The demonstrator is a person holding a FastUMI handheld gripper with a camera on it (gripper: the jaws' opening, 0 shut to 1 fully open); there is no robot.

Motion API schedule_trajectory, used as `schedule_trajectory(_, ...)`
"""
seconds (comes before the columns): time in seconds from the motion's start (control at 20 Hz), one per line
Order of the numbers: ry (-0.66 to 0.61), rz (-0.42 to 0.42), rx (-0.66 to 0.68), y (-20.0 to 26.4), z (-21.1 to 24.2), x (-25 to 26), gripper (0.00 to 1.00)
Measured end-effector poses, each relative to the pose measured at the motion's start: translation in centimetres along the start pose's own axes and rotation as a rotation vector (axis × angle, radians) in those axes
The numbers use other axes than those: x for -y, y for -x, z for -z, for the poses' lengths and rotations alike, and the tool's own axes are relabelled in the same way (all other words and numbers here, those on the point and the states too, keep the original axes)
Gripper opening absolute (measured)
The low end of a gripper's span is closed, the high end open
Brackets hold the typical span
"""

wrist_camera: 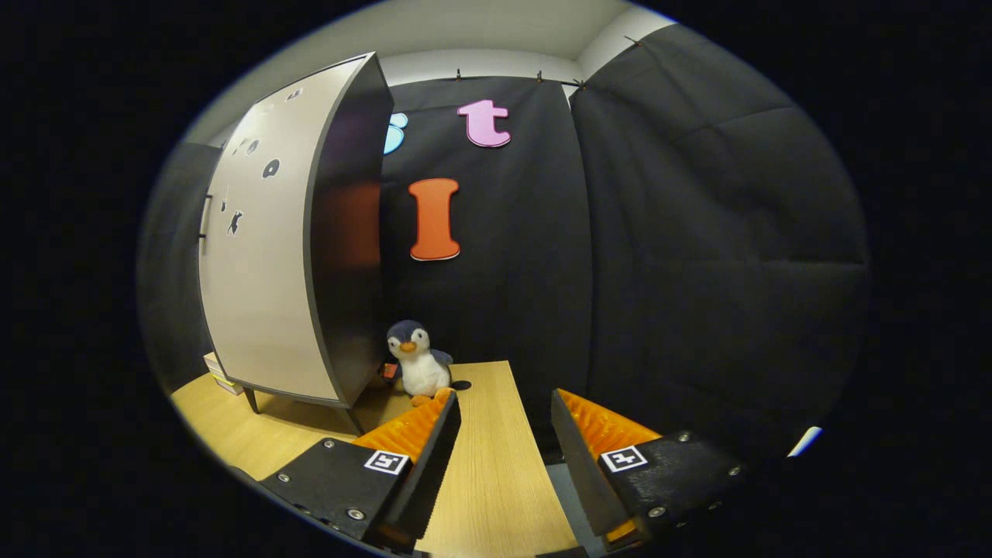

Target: Open the shoe cabinet door, grab the shoes and put them into the shoe cabinet, then close the shoe cabinet door.

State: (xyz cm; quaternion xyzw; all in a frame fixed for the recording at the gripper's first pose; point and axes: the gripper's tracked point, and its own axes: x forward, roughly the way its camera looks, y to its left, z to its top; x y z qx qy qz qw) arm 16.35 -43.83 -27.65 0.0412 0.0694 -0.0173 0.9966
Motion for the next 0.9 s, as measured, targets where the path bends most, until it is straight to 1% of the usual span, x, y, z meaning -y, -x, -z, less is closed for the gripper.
schedule_trajectory(0.05,0.009,0.015,0.002,0.7,-0.5,-0.3,0.76)
schedule_trajectory(0.15,0.0,0.016,0.017,2.1,-2.3,-2.2,0.76)
schedule_trajectory(0.25,-0.036,-0.003,0.043,3.3,-4.3,-4.7,0.77)
schedule_trajectory(0.35,-0.038,0.004,0.027,4.3,-5.1,-6.6,0.76)
schedule_trajectory(0.5,-0.039,-0.006,0.046,6.0,-7.8,-10.6,0.77)
schedule_trajectory(0.65,-0.043,-0.004,0.036,7.6,-9.1,-14.3,0.77)
schedule_trajectory(0.8,-0.084,-0.019,0.018,9.4,-10.5,-18.7,0.77)
schedule_trajectory(0.9,-0.09,-0.025,0.03,10.6,-11.8,-20.9,0.77)
